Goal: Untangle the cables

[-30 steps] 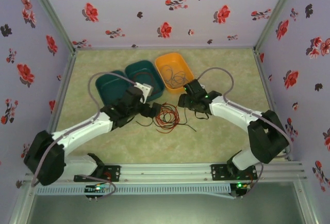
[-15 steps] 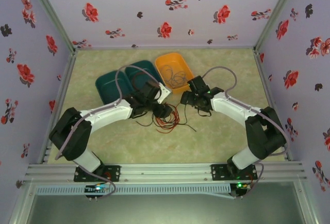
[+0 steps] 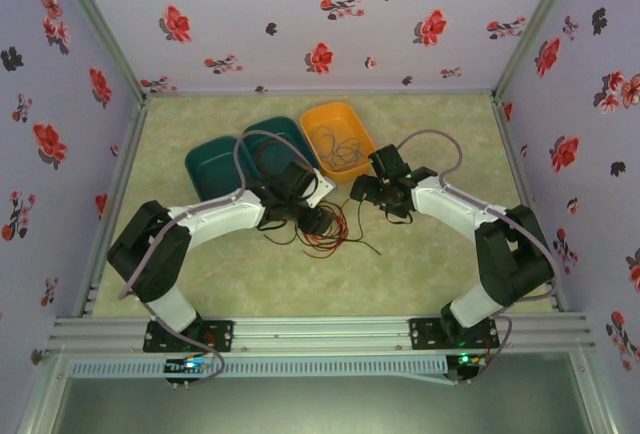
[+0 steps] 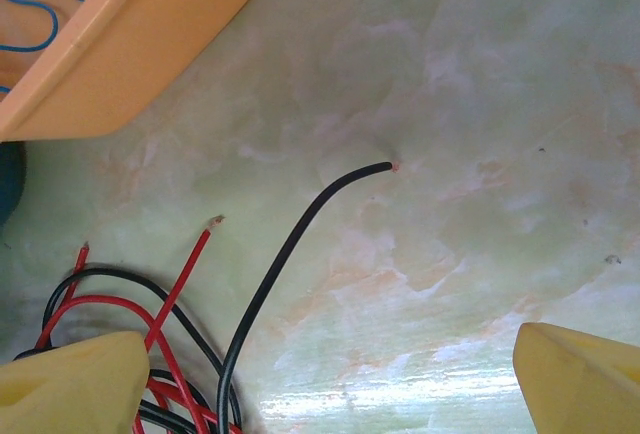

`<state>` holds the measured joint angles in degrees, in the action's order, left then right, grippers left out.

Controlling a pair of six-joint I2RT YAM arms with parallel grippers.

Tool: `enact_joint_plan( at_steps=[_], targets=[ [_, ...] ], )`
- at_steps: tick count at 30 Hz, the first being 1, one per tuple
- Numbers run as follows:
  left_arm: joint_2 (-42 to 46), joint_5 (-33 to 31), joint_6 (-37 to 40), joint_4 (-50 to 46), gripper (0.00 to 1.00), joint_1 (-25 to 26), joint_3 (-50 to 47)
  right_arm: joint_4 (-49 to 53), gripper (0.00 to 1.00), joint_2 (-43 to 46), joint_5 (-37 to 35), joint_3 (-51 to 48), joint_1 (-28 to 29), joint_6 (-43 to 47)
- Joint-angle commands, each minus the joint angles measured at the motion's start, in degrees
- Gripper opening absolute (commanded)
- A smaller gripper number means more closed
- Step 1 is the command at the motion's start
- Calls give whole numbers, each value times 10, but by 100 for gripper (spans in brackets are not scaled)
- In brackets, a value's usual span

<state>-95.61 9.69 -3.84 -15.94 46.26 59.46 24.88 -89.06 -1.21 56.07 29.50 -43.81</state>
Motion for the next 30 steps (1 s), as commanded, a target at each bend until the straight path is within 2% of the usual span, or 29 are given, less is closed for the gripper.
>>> enact_joint_plan(
  at_steps=[1, 4, 9, 11, 20, 30],
  targets=[
    [-20, 7, 14, -32, 48, 6, 24, -8, 95, -8, 6, 2, -5, -10],
    [-26, 6, 16, -45, 38, 10, 30, -12, 95, -8, 10, -2, -5, -12],
    [-20, 7, 16, -52, 11, 22, 36, -38, 95, -12, 36, -13, -5, -15],
    [-15, 9, 16, -59, 6, 27, 39, -50, 95, -14, 49, -16, -4, -16],
    [19, 9, 0, -47, 0, 41, 38, -60, 94, -40, 92, -11, 18, -3],
    [57, 9, -19, -33, 0, 46, 36, -34, 93, -66, 103, -14, 45, 13]
  ],
)
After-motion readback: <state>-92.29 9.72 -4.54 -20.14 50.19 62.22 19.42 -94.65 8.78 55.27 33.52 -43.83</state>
